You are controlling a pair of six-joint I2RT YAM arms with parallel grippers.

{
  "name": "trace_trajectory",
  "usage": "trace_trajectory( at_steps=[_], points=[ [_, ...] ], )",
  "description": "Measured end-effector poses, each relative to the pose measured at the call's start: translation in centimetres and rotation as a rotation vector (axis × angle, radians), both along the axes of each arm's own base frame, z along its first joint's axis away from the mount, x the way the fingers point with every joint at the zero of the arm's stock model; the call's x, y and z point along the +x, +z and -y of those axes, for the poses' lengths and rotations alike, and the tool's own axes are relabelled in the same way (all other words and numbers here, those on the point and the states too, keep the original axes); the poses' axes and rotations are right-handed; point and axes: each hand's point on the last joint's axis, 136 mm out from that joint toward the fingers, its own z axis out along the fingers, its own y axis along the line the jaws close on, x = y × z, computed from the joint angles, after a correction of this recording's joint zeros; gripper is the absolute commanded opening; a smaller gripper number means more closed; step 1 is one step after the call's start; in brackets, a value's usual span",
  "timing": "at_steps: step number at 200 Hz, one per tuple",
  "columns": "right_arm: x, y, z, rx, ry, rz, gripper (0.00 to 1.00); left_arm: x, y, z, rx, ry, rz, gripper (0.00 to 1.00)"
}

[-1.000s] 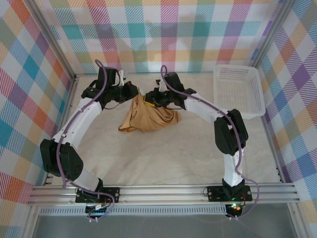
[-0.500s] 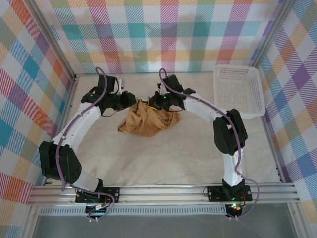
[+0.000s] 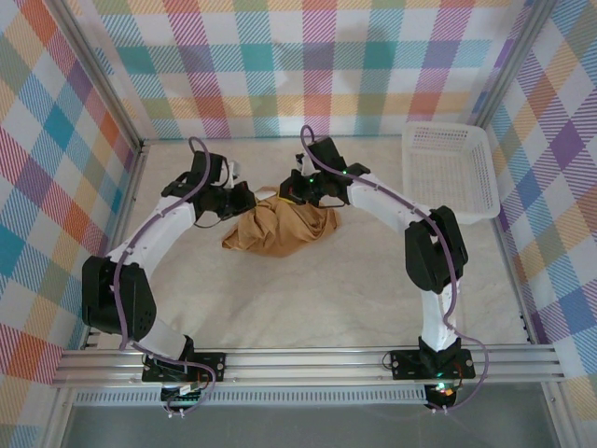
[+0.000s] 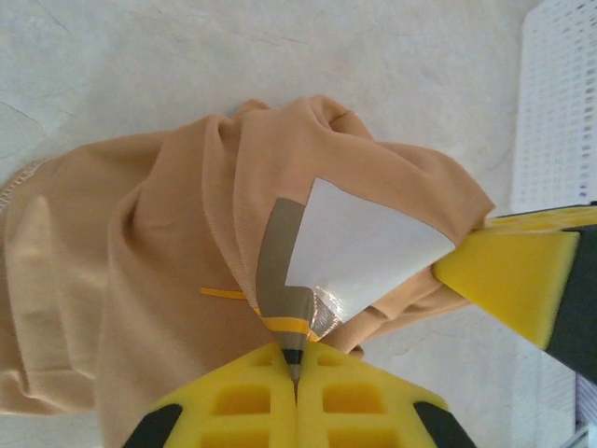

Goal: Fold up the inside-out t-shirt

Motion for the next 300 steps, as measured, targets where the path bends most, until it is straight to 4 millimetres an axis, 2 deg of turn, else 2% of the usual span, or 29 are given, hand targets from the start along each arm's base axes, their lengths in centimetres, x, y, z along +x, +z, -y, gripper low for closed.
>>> trace_trajectory(
  at_steps=[42,64,88,111,131,147,174,178,193,211,223,250,265,281,291,300],
  points=[
    [0.2,-0.3,0.6,-0.014,-0.005,-0.002,0.00,0.1,-0.2,-0.6,0.027,0.015,0.000,0.00],
    [0.5,-1.2,2.0,-0.060,-0.028,-0.001,0.00,0.4,0.8,-1.0,0.039,0.026,0.011,0.00],
    [-0.3,-3.2,6.1,-0.127,-0.083,-0.033,0.00,0.8,2.1,-1.0,0.033,0.027,0.035,0.00],
    [-1.1,-5.8,12.0,-0.208,-0.185,-0.088,0.00,0.9,2.7,-1.5,0.038,0.042,0.050,0.00],
    [-1.7,-8.1,16.3,-0.272,-0.262,-0.134,0.00,1.0,3.1,-1.4,0.032,0.046,0.059,0.00],
    [-2.4,-9.6,18.0,-0.318,-0.286,-0.160,0.00,1.0,3.2,-1.3,0.022,0.047,0.055,0.00],
    [-3.8,-11.1,18.9,-0.400,-0.281,-0.189,0.00,1.0,3.4,-1.0,-0.010,0.059,0.044,0.00],
    [-4.0,-11.2,19.0,-0.407,-0.279,-0.190,0.05,1.0,3.5,-1.0,-0.016,0.060,0.043,0.00],
    [-4.7,-10.9,18.7,-0.426,-0.254,-0.184,0.27,1.0,4.0,-0.6,-0.044,0.067,0.054,0.00],
    [-5.3,-8.9,17.4,-0.423,-0.197,-0.130,0.38,0.7,4.7,-0.1,-0.070,0.068,0.072,0.00],
    [-5.2,-6.3,15.0,-0.388,-0.147,-0.059,0.43,0.6,5.3,0.4,-0.082,0.064,0.087,0.00],
    [-4.2,1.1,7.9,-0.211,-0.018,0.119,0.48,0.3,6.0,1.6,-0.097,0.039,0.110,0.00],
    [-3.3,3.4,4.8,-0.129,0.028,0.168,0.50,0.3,6.0,1.7,-0.099,0.038,0.109,0.00],
    [-1.5,3.2,2.6,-0.080,0.045,0.167,0.53,0.3,6.1,1.7,-0.100,0.040,0.108,0.00],
    [-0.5,1.6,1.7,-0.079,0.047,0.135,0.54,0.2,6.1,1.7,-0.097,0.041,0.104,0.00],
    [0.3,-0.6,1.1,-0.091,0.044,0.090,0.56,0.1,6.2,1.6,-0.094,0.043,0.101,0.00]
  ],
)
